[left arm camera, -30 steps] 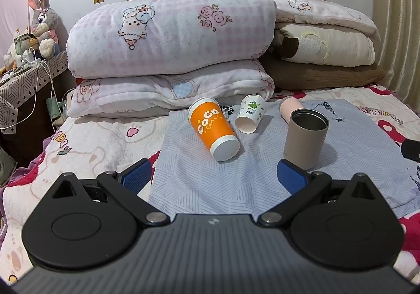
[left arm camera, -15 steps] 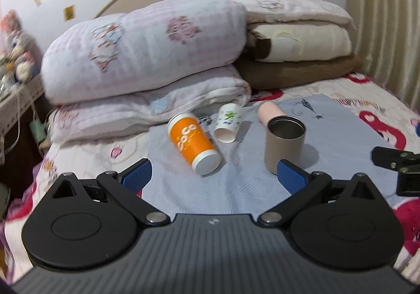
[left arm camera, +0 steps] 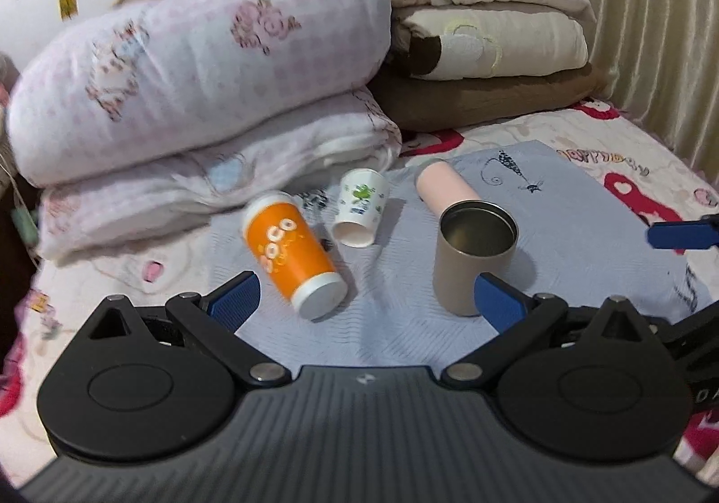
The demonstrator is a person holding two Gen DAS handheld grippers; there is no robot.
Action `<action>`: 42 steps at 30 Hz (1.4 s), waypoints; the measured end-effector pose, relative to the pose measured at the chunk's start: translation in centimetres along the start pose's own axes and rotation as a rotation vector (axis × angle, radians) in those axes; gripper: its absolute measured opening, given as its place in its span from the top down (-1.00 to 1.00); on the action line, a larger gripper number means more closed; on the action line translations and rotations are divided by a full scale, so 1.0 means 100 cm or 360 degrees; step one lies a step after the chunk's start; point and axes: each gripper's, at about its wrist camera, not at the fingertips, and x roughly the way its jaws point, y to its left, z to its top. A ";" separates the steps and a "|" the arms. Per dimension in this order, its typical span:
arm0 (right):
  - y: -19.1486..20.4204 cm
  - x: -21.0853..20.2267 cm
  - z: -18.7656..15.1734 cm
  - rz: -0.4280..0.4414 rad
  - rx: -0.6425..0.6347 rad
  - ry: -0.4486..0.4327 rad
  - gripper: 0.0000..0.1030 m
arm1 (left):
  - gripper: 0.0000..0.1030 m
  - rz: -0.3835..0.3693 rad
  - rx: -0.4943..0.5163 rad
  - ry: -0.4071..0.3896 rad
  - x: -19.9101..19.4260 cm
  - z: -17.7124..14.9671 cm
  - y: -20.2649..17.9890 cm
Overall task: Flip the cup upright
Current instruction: 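Move the left tool toward the orange COCO cup lying on its side, then close the left gripper around the body of the orange cup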
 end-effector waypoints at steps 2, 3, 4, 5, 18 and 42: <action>0.001 0.011 0.001 0.0029 -0.0054 -0.0028 -1.00 | -1.00 -0.0056 -0.0040 0.0031 0.016 0.002 0.005; 0.002 0.016 0.002 0.0031 -0.0078 -0.0035 -1.00 | -1.00 -0.0075 -0.0051 0.0043 0.024 0.002 0.006; 0.003 0.021 0.001 0.0038 -0.0103 -0.0040 -1.00 | -1.00 -0.0085 -0.0057 0.0053 0.030 0.002 0.006; 0.006 0.026 0.000 0.0055 -0.0142 -0.0040 -1.00 | -1.00 -0.0104 -0.0057 0.0062 0.037 0.001 0.006; 0.020 0.065 -0.010 0.0137 -0.0379 0.0023 -1.00 | -1.00 -0.0232 -0.0085 0.0121 0.083 -0.016 0.025; 0.102 0.221 0.022 0.0327 -0.0382 0.0042 -0.55 | -0.21 -0.0303 -0.0675 0.0182 0.186 -0.020 0.150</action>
